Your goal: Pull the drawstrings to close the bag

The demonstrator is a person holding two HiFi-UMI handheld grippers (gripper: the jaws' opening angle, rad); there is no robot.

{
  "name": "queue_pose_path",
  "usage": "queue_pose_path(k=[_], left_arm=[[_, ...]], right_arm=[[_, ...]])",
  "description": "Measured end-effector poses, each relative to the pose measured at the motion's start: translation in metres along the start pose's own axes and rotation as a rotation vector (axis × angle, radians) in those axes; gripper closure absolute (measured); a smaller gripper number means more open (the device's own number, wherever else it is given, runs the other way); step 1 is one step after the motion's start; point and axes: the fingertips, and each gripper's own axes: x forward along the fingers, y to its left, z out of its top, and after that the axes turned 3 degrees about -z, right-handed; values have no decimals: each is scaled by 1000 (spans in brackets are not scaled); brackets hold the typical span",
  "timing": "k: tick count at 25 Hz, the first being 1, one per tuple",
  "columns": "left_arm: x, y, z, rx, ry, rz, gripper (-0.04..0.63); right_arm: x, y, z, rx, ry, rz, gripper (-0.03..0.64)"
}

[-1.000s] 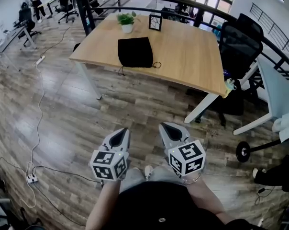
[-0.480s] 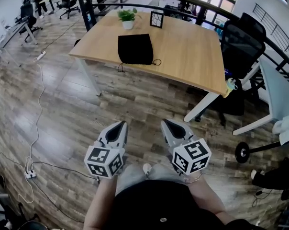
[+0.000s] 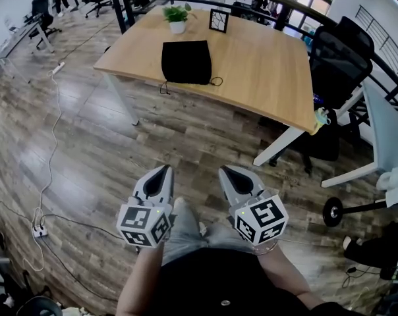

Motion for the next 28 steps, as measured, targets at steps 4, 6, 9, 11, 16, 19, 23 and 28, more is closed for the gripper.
queue_pose_path(k=[4,6,9,11,16,19,23,28], left_arm=[[19,13,-3,-2,29,-4,580],[34,23,-2,-10,40,-7,580],[60,41,2,-24,58,-18,580],[79,55,9,-29,63,-33,580],[133,93,34,-17,78,-94,580],[164,115,50,-21,90,-118,580],[198,146,71,-20,96,-151,580],[228,180,92,-20,96,-172,580]], right_arm=[[19,-14,-6,10,30,-1,618],[33,-24,-5,15,37,-6,618],[63,-34,-2,28,49,-6,618],[86,-39,2,26,56,-3,618],[148,-64,22,28,59,-30,618],[184,-80,37,36,57,-57,618],[229,-99,57,42,45,-92,618],[268,-112,69,44,45,-125,618]])
